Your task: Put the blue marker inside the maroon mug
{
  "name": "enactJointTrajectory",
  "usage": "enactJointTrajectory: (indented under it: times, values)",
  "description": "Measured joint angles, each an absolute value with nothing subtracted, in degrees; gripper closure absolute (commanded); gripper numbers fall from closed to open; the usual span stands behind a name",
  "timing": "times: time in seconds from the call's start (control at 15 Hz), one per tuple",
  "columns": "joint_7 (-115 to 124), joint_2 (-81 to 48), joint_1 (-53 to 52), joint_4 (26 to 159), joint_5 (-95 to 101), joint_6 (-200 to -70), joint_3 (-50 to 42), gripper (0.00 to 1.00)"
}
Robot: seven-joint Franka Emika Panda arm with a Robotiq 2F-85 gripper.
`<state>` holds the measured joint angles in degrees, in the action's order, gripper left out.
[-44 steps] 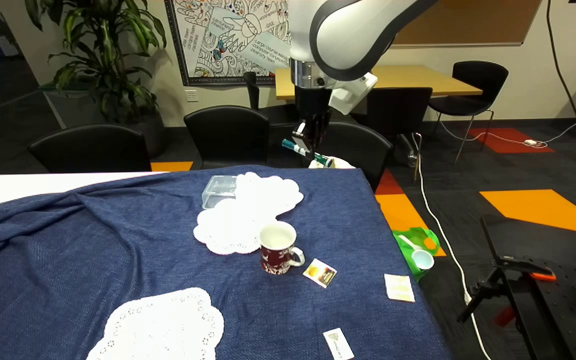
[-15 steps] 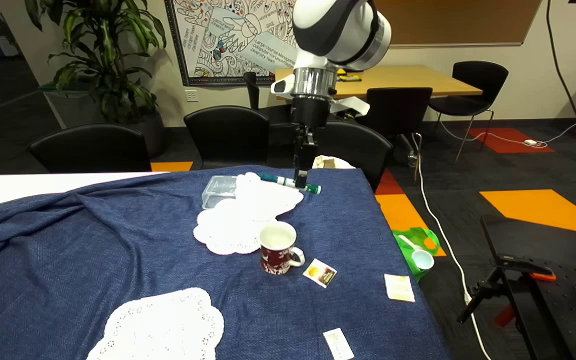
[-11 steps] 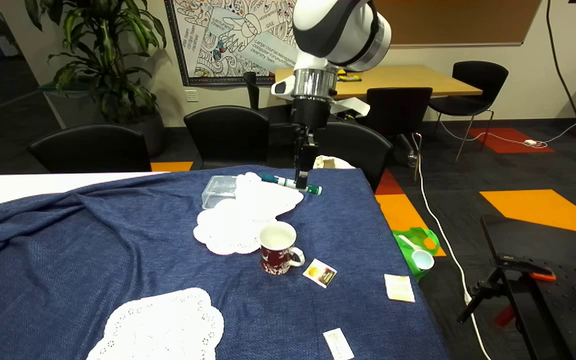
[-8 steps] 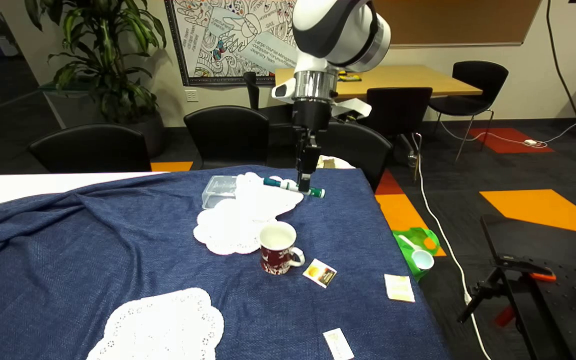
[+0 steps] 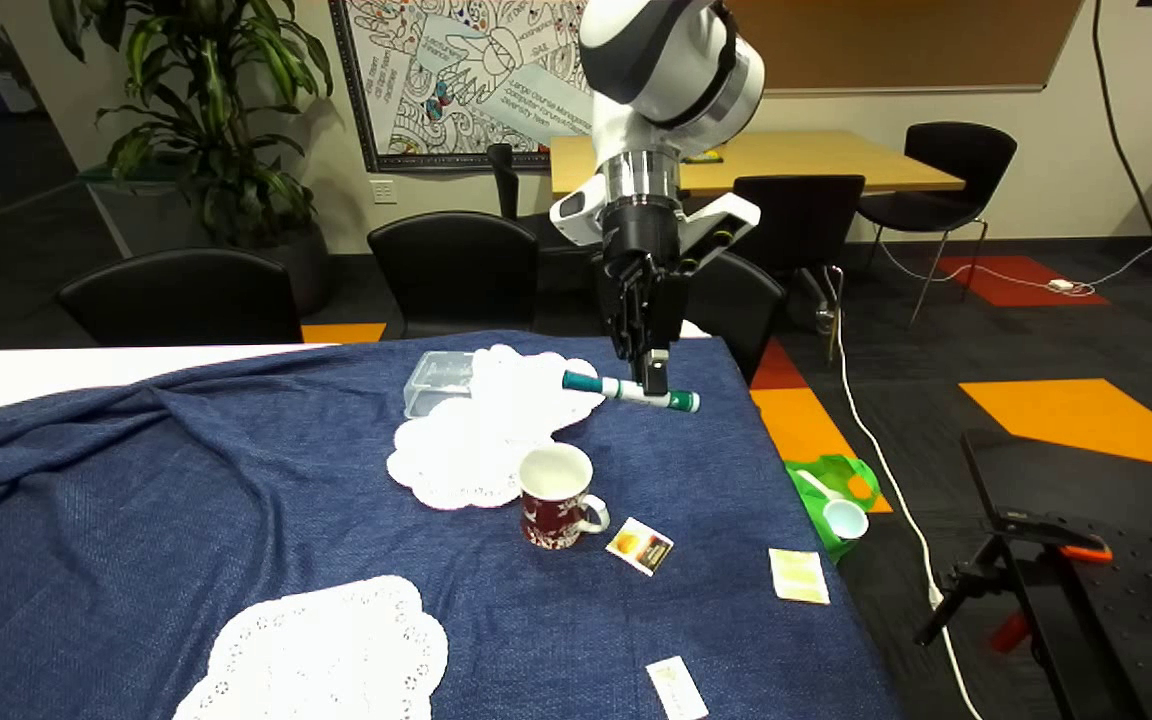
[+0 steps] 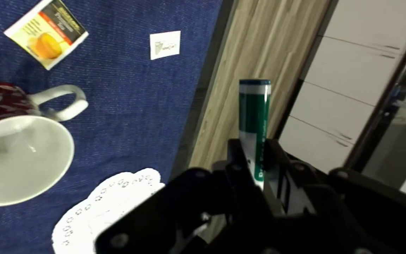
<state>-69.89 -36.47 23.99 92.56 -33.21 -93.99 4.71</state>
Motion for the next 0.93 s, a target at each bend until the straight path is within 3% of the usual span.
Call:
enactJointTrajectory:
  times: [0.8, 0.87, 0.93]
  values:
    - [-95.8, -41.4, 24.9, 89.3, -49.3, -95.2, 2.6, 0.95]
    - [-96.6, -41.6, 24.8, 89.3, -50.5, -96.5, 2.2, 0.80]
    - [-96.6, -41.6, 24.6, 89.3, -51.1, -97.7, 1.7, 0.80]
